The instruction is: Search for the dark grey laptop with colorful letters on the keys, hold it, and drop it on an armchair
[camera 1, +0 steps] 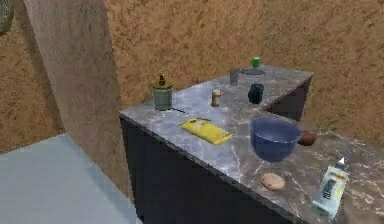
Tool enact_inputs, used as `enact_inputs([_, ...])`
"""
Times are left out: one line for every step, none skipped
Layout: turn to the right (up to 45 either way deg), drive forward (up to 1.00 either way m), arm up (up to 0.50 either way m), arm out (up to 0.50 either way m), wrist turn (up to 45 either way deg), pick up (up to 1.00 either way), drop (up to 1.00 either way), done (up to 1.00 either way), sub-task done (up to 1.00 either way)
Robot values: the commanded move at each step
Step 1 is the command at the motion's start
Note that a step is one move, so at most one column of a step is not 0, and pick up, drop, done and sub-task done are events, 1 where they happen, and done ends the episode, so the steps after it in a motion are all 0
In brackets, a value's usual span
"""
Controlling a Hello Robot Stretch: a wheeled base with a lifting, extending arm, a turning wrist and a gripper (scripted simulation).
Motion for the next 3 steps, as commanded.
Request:
enact_inputs([-45.0,0.0,0.0,0.0,0.0,0.0,0.0,0.0,0.0])
enact_inputs([-18.0,0.0,0.0,0.0,0.0,0.0,0.0,0.0,0.0])
enact_inputs([0.0,1.0,0.0,0.0,0.0,0.0,0.0,0.0,0.0])
